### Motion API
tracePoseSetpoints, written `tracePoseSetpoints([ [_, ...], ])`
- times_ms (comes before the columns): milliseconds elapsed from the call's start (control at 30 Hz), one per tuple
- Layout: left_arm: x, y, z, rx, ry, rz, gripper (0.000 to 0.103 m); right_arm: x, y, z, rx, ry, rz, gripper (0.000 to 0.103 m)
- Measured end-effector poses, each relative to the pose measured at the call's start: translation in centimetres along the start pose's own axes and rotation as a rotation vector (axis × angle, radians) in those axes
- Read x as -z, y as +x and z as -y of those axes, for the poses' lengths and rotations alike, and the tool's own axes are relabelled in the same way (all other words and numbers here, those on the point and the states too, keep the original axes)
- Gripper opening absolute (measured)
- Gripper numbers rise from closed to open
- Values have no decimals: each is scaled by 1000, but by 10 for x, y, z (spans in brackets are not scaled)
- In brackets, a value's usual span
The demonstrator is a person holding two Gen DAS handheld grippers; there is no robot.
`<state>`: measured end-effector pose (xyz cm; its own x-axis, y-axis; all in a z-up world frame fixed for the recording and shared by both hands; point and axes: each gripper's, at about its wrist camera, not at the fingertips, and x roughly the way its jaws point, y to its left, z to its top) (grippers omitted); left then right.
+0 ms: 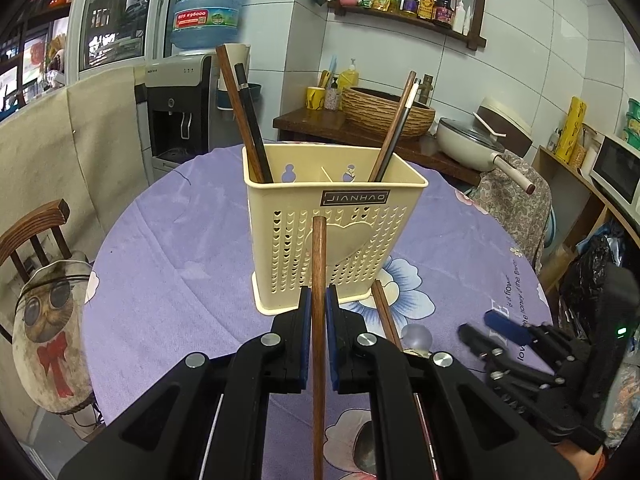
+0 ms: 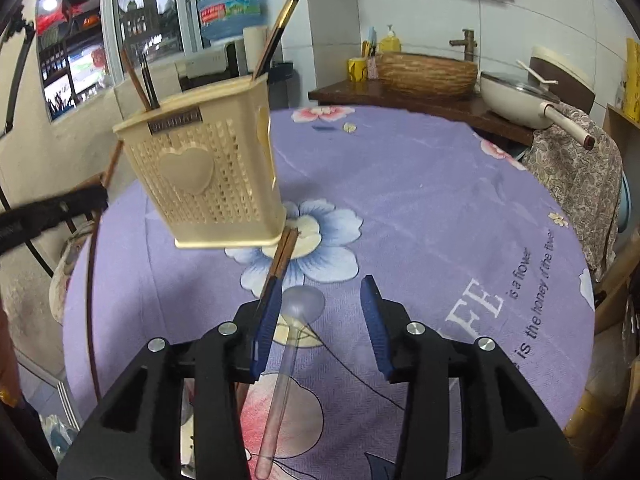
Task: Organize utensils
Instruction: 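Lift the left-held chopstick upright while the right tool raises the clear spoon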
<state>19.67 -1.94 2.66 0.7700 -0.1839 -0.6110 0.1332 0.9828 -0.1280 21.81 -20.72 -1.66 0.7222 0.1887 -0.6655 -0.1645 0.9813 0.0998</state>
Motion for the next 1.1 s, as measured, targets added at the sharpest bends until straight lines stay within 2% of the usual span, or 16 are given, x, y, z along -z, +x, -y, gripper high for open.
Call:
tracePoseSetpoints([
  [200, -2, -8, -1, -1, 0, 20, 7, 10, 40, -9, -6, -21, -139, 42],
  [433, -4, -10, -3, 1, -3, 26, 7, 15, 56, -19, -7, -57, -189, 41],
  [767, -3, -9, -5, 8, -7, 23, 7, 7, 68, -25, 29, -79, -178, 36],
  [900, -4, -10, -5, 10, -7, 23, 7, 6, 68, -22, 9, -64, -167, 36],
  [1100, -3, -11, -6, 11, -9, 24, 7, -2, 41, -8, -33, -3, -63, 36],
])
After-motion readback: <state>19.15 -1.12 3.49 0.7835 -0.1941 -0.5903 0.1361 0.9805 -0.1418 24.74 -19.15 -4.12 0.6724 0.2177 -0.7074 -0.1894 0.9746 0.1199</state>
